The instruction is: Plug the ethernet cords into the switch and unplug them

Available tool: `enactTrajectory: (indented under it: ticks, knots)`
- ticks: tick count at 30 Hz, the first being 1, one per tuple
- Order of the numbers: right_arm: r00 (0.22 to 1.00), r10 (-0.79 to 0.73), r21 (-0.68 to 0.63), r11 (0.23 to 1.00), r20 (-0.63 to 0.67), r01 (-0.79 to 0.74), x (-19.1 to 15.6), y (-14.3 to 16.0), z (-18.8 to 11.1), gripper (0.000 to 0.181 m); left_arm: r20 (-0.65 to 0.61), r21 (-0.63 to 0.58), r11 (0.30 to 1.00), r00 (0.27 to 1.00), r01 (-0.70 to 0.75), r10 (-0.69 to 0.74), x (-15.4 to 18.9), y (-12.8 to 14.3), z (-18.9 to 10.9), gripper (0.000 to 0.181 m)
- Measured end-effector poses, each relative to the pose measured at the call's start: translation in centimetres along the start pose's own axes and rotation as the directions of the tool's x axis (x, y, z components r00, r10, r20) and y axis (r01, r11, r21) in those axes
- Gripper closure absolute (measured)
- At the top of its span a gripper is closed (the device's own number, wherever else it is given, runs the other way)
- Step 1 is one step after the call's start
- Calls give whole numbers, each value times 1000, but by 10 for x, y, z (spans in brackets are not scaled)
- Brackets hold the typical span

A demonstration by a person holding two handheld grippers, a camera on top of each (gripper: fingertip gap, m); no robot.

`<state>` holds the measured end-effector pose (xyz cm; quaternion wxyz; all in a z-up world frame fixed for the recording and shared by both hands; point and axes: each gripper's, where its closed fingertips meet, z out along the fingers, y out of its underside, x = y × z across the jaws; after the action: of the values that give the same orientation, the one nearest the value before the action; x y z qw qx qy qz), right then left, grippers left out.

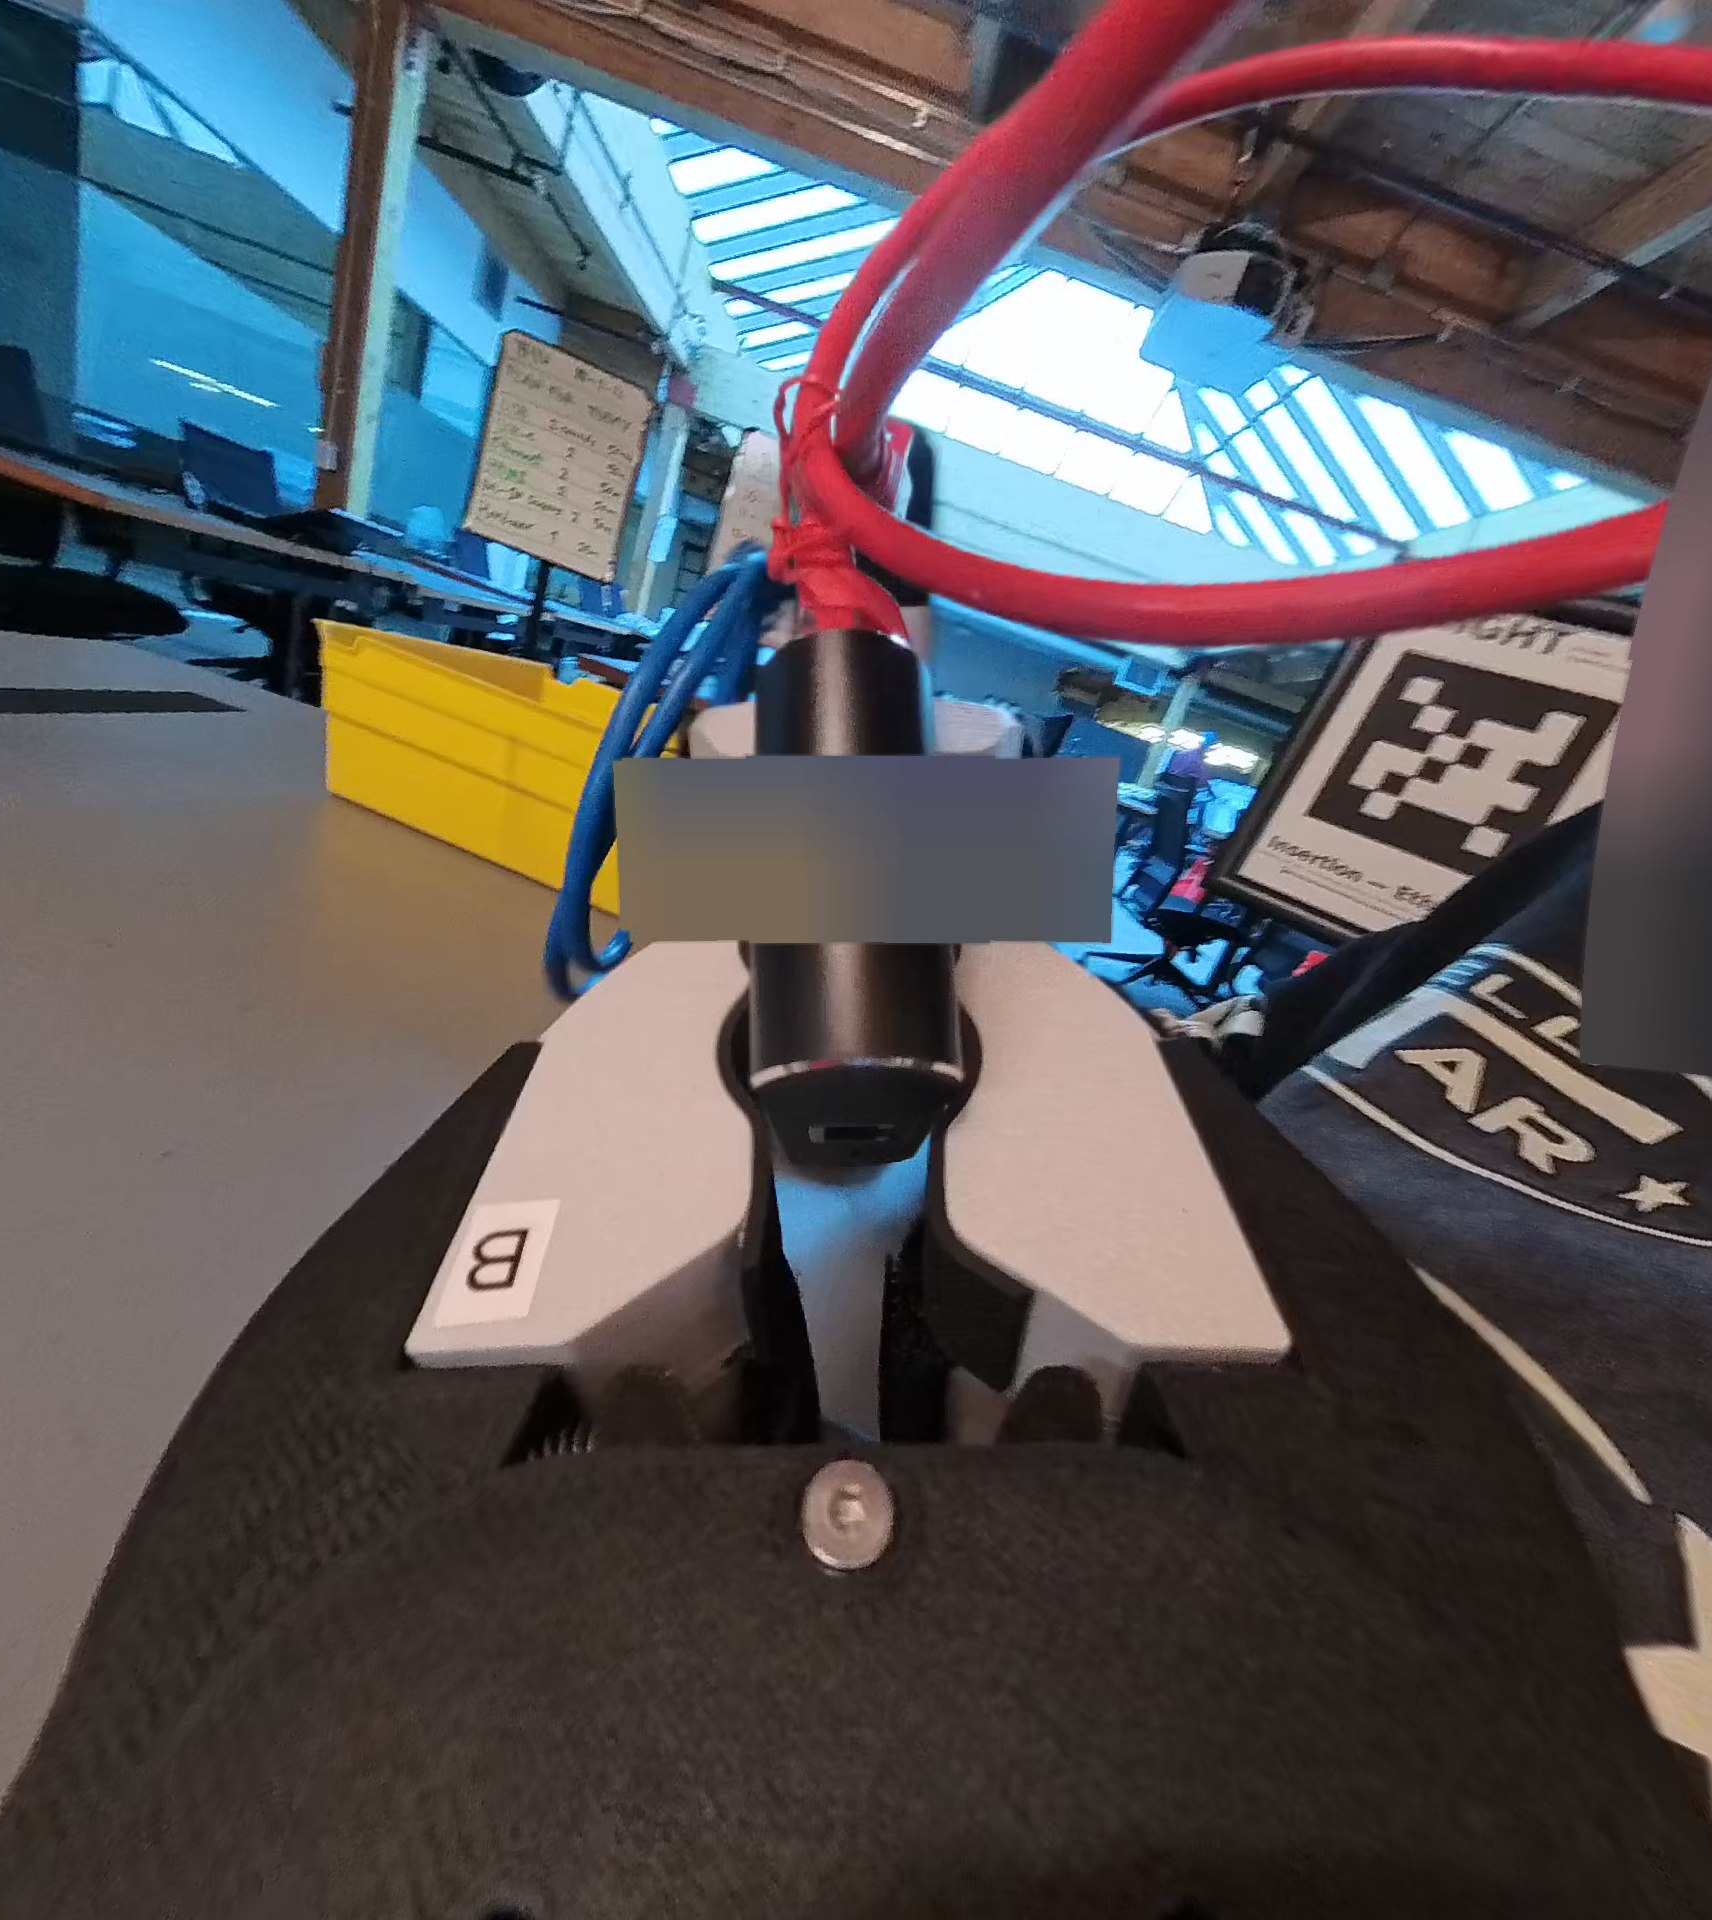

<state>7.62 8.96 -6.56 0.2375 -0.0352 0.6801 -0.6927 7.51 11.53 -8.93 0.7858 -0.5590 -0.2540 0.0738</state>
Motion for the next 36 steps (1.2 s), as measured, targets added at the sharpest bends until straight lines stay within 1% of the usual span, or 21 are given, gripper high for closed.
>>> enactTrajectory:
  ticks: [2, 4, 6, 9, 12, 13, 15, 17, 21, 23, 24, 25, 27, 28, 29, 30, 31, 33, 34, 36]
  knots:
    - [988, -140, -29, 990, -64, 139, 3, 0, -1, 167, 11, -9, 1000, 1000, 8, -8, -2, 1, 0, 155]
    - [958, -267, -48, 963, -103, 264, 1, -1, 0, 166, 15, -10, 1000, 1000, 0, 0, -2, 1, 1, 154]
    - [932, -342, -55, 940, -118, 338, -1, -3, 0, 166, 17, -7, 1000, 999, -31, 31, -1, 0, 1, 154]
    - [869, -472, -81, 881, -150, 466, -1, -4, -1, 164, 42, -10, 998, 997, -70, 70, -1, 1, 1, 154]
    - [797, -566, -90, 823, -210, 561, -3, -9, -1, 164, 94, 4, 986, 982, -165, 164, -3, -4, 1, 154]
    - [788, -576, -83, 815, -218, 573, -5, -10, 0, 165, 101, 9, 981, 976, -194, 193, -2, -6, 1, 154]
    - [790, -568, -57, 819, -232, 572, -7, -13, 1, 165, 100, 21, 974, 970, -225, 222, 0, -9, 0, 154]
    - [812, -534, -32, 840, -236, 542, -7, -14, 2, 166, 95, 24, 974, 970, -226, 223, 1, -10, -1, 154]
    - [894, -418, 36, 903, -159, 429, -9, -11, 1, 167, 62, -2, 973, 972, -229, 228, 3, -6, 0, 154]
    - [905, -400, 52, 910, -142, 410, -10, -11, 0, 168, 67, -11, 966, 964, -259, 259, 4, -5, 0, 154]
    - [888, -426, 38, 898, -171, 438, -7, -11, -1, 167, 96, -20, 959, 954, -283, 284, 1, -5, 0, 154]
    - [850, -481, 10, 869, -213, 494, -5, -10, -1, 167, 134, -32, 951, 942, -307, 308, -3, -5, 0, 154]
    - [780, -564, -36, 815, -271, 578, -5, -12, -1, 167, 165, -38, 940, 925, -340, 342, -6, -7, -1, 154]
    - [768, -572, -36, 808, -288, 588, -6, -13, -1, 167, 176, -35, 936, 920, -351, 351, -6, -8, -1, 154]
    - [774, -561, -23, 814, -295, 581, -5, -13, -1, 167, 179, -32, 937, 921, -347, 347, -6, -8, 0, 154]
    - [797, -526, 3, 834, -295, 552, -4, -13, -1, 167, 175, -32, 942, 926, -334, 334, -7, -8, 0, 154]
    - [838, -466, 46, 866, -284, 497, -2, -13, -1, 168, 180, -35, 942, 925, -334, 335, -8, -8, 0, 154]
    - [926, -313, 154, 925, -212, 348, -3, -14, 0, 168, 203, -53, 919, 897, -391, 394, -8, -8, -1, 154]
    - [950, -254, 192, 938, -181, 288, -3, -14, 0, 169, 192, -55, 919, 899, -390, 393, -7, -8, -1, 154]
    - [963, -221, 215, 944, -153, 251, -3, -14, 1, 169, 148, -39, 943, 931, -331, 333, -5, -7, -2, 154]
